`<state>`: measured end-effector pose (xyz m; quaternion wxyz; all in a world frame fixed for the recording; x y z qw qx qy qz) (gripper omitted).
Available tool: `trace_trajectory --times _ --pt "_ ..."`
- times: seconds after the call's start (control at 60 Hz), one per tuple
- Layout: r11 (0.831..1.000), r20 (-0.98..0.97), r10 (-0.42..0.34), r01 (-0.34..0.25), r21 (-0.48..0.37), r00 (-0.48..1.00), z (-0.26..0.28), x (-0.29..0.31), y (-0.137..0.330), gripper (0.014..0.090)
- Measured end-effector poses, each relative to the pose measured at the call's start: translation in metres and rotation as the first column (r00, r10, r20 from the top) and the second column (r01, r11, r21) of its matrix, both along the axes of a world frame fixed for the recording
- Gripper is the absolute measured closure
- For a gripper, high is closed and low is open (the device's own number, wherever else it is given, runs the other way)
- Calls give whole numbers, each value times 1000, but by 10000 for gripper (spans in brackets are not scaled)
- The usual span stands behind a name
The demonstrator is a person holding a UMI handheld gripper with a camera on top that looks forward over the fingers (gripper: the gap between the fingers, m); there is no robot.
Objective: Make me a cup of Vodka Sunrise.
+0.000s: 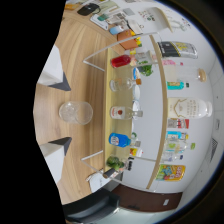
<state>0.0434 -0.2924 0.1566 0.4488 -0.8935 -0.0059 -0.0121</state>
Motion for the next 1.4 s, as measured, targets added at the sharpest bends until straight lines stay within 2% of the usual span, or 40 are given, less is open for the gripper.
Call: trace_trajectory --times 0.233,0.367,0.533,0.633,0.75,0.933,0.95,0.967,1.017,1.083,1.2,1.25,1.3,1.367,1.4 --pt "1000 30 -31 31 3 999 2 -2 -11 187" --pt "999 6 -50 50 -4 999 -9 -25 -28 198" --pt "999 -41 -8 10 52 999 -9 -88 -27 193" --pt "990 -64 31 -21 142 997 5 -126 -8 180" --pt "970 -81 60 -39 240 995 24 -157 28 183" --pt "949 -88 67 -36 312 994 40 -174 94 182" --pt "947 -88 68 -37 318 994 41 -176 99 230" --pt "947 -87 71 -40 318 994 44 -177 105 189" --pt "943 -85 78 -46 329 993 44 -181 122 206" --pt "938 -75 85 -54 341 994 42 -186 145 241" --pt "937 -67 85 -57 345 994 35 -189 168 364" --pt "940 -56 80 -57 337 995 31 -189 178 439" --pt "938 -47 80 -59 342 996 30 -190 185 544" --pt "936 -22 44 -33 349 999 29 -182 189 686" --pt "936 -19 38 -28 352 999 29 -181 190 685"
